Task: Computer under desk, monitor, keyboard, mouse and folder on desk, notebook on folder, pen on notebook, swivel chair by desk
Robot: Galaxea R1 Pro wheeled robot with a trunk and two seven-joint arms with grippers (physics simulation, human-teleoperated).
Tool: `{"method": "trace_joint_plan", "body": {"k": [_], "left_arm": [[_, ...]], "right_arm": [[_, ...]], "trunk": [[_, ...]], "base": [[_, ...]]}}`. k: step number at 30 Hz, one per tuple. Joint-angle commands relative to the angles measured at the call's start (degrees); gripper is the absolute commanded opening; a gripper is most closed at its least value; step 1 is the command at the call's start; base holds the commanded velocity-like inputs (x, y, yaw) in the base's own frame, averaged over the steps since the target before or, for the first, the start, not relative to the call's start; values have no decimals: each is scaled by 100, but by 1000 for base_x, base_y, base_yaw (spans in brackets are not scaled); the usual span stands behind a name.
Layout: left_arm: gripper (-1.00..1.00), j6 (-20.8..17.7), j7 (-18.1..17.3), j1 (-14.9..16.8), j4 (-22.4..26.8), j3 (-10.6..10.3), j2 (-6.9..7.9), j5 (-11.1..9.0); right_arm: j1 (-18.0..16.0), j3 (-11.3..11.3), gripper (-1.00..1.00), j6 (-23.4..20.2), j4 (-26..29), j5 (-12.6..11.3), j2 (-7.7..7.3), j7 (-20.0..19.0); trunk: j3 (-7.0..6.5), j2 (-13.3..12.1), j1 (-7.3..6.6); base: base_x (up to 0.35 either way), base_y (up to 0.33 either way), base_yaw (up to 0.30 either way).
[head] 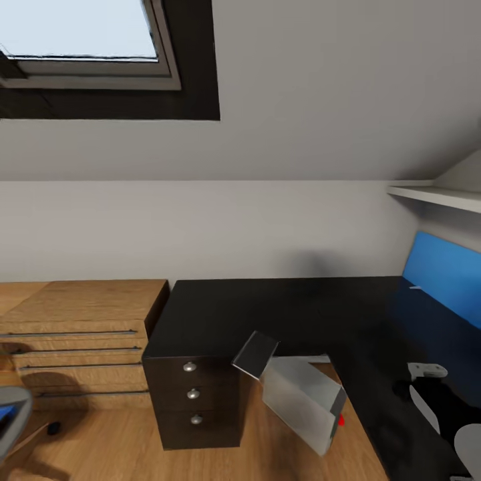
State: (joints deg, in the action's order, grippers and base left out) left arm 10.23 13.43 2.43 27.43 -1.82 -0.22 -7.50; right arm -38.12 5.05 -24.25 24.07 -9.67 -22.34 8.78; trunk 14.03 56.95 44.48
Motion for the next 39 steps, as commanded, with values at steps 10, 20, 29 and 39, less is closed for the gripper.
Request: {"method": "trace_joint_plan", "body": {"k": [10, 20, 29, 39], "left_arm": [[100, 27, 32, 3, -1, -29, -2, -51], [100, 35, 37, 3, 0, -21, 13, -49], [100, 72, 27, 3, -1, -20, 13, -63], [100, 157, 19, 3, 0, -13, 5, -67]], "right_arm": [[-3, 55, -100, -27, 10, -61, -7, 47], [-3, 64, -100, -32, -11, -50, -7, 47], [-3, 53, -100, -73, -46, -46, -15, 45], [-3, 57, -100, -111, -75, -43, -33, 65]], "trunk": [[8, 6, -3], [8, 6, -3], [8, 6, -3], [8, 6, -3]], "base": [[-147, -179, 0], [-5, -15, 0], [-201, 27, 0], [-100, 72, 0]]}}
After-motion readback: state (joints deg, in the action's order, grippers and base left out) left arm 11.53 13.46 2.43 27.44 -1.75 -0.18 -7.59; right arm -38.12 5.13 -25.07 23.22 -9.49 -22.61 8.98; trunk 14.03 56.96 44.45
